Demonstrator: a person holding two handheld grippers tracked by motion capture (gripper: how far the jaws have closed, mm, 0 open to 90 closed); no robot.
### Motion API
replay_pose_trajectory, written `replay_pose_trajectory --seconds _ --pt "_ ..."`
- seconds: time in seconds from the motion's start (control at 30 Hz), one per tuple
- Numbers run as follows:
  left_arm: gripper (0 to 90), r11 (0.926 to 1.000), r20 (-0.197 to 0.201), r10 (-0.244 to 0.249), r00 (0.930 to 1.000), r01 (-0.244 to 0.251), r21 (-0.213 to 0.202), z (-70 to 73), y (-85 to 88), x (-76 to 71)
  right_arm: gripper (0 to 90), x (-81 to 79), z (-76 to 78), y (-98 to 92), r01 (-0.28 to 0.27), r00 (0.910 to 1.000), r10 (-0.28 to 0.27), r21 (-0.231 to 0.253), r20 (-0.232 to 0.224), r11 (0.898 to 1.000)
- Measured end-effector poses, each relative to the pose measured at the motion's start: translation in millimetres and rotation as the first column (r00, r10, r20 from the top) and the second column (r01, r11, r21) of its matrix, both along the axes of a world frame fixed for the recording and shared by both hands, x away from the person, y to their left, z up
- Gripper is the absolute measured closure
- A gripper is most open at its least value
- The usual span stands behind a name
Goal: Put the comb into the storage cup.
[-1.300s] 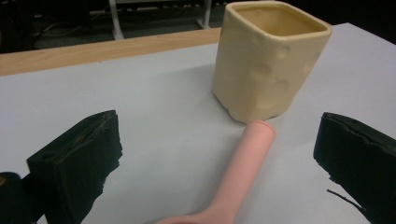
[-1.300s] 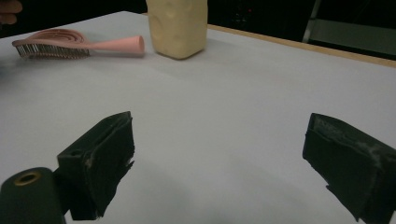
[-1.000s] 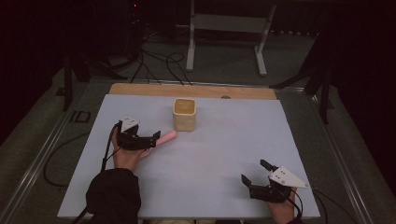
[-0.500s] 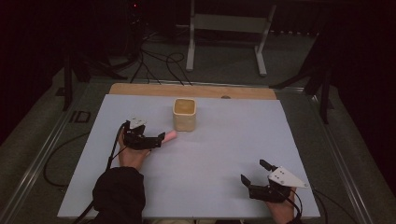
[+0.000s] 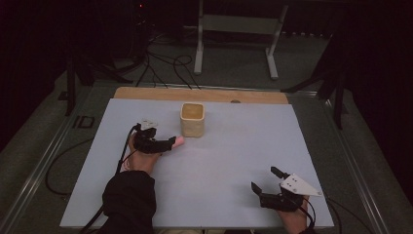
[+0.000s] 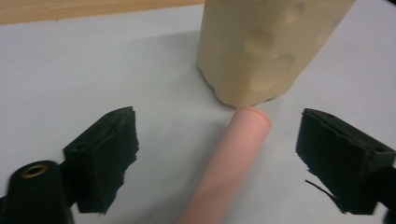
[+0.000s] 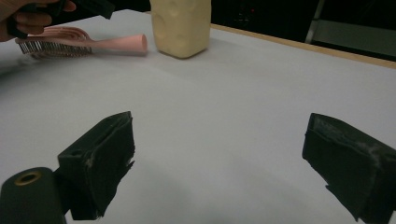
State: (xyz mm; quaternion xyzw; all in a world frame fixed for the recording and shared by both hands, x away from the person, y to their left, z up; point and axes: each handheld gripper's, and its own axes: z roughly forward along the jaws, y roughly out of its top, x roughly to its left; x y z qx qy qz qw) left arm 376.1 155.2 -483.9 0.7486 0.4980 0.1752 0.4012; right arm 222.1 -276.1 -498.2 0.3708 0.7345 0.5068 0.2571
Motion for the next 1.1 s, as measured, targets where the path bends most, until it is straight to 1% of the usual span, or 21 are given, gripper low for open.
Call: replay_pose_trajectory --seconds 0.07,0.1,0.2,0.27,0.3,0.37,0.47,0.5,0.53,0.63,0.67,0.7,0.73,0.83,0.87,0.97,1.1 --pt "18.1 0.9999 -0.006 0.003 1.0000 -0.003 0.010 -1.6 -1.3 0.7 9.0 0.0 0.0 0.0 -0.001 1.0000 0.001 0.000 0.000 1.000" --pt "20.9 0.9998 -0.006 0.010 0.9999 -0.010 0.018 -2.3 -2.1 0.9 9.0 0.1 0.0 0.0 -0.001 1.0000 0.001 0.000 0.000 1.000" --pt "31.6 0.9992 -0.021 0.028 0.9994 -0.027 0.030 -3.8 -4.1 2.4 9.0 0.1 -0.1 0.2 -0.001 1.0000 0.001 0.000 -0.001 1.000" --pt "40.7 0.9985 -0.035 0.041 0.9985 -0.040 0.037 -4.4 -5.1 3.5 9.0 0.1 -0.1 0.3 -0.001 1.0000 0.001 0.000 -0.001 1.000" --pt "43.3 0.9983 -0.040 0.047 0.9981 -0.046 0.037 -4.6 -5.6 4.1 9.0 0.1 -0.1 0.2 -0.002 1.0000 0.002 0.001 -0.002 1.000" --pt "52.2 0.9970 -0.056 0.064 0.9964 -0.062 0.046 -5.3 -6.8 5.7 9.0 0.1 -0.1 0.2 -0.003 1.0000 0.003 0.002 -0.003 1.000" --pt "61.5 0.9954 -0.085 0.083 0.9929 -0.079 0.055 -6.1 -8.1 8.8 9.0 0.1 -0.1 0.3 -0.005 1.0000 0.005 0.002 -0.003 1.000" --pt "64.0 0.9954 -0.085 0.083 0.9929 -0.079 0.055 -6.1 -8.1 8.8 9.0 0.1 0.0 0.4 -0.005 1.0000 0.005 0.003 -0.003 1.000" --pt "67.0 0.9945 -0.105 0.093 0.9901 -0.087 0.060 -6.3 -9.2 10.6 9.0 0.0 0.0 0.3 -0.004 1.0000 0.004 0.003 -0.003 1.000" --pt "74.4 0.9949 -0.128 0.091 0.9876 -0.084 0.057 -6.5 -10.4 13.1 9.0 0.4 -0.1 0.1 -0.005 1.0000 0.005 0.005 0.000 1.000" --pt "77.0 0.9949 -0.128 0.091 0.9876 -0.084 0.057 -6.5 -10.4 13.1 9.0 0.4 -0.1 0.1 -0.005 1.0000 0.005 0.005 0.000 1.000" --pt "77.0 0.9951 -0.138 0.090 0.9864 -0.083 0.054 -7.0 -11.8 13.9 9.0 0.4 -0.1 0.0 -0.005 1.0000 0.005 0.005 0.000 1.000" --pt "81.1 0.9954 -0.144 0.085 0.9859 -0.078 0.055 -7.6 -12.6 14.3 9.0 0.3 0.0 0.0 -0.006 1.0000 0.006 0.005 0.000 1.000" --pt "89.5 0.9938 -0.157 0.093 0.9833 -0.082 0.075 -9.4 -15.0 14.8 9.1 0.2 0.1 0.0 -0.007 1.0000 0.007 0.003 -0.001 1.000" --pt "89.7 0.9946 -0.164 0.087 0.9827 -0.076 0.071 -10.4 -15.8 15.0 9.1 0.2 0.1 0.1 -0.006 1.0000 0.006 0.004 -0.003 1.000" --pt "90.0 0.9952 -0.171 0.072 0.9826 -0.059 0.078 -11.7 -17.5 14.2 9.1 0.2 0.2 0.0 -0.006 1.0000 0.006 0.004 -0.002 1.000" --pt "90.0 0.9950 -0.179 0.064 0.9818 -0.049 0.087 -12.8 -18.7 12.2 9.1 0.3 0.1 0.2 -0.005 1.0000 0.005 0.003 -0.003 1.000"
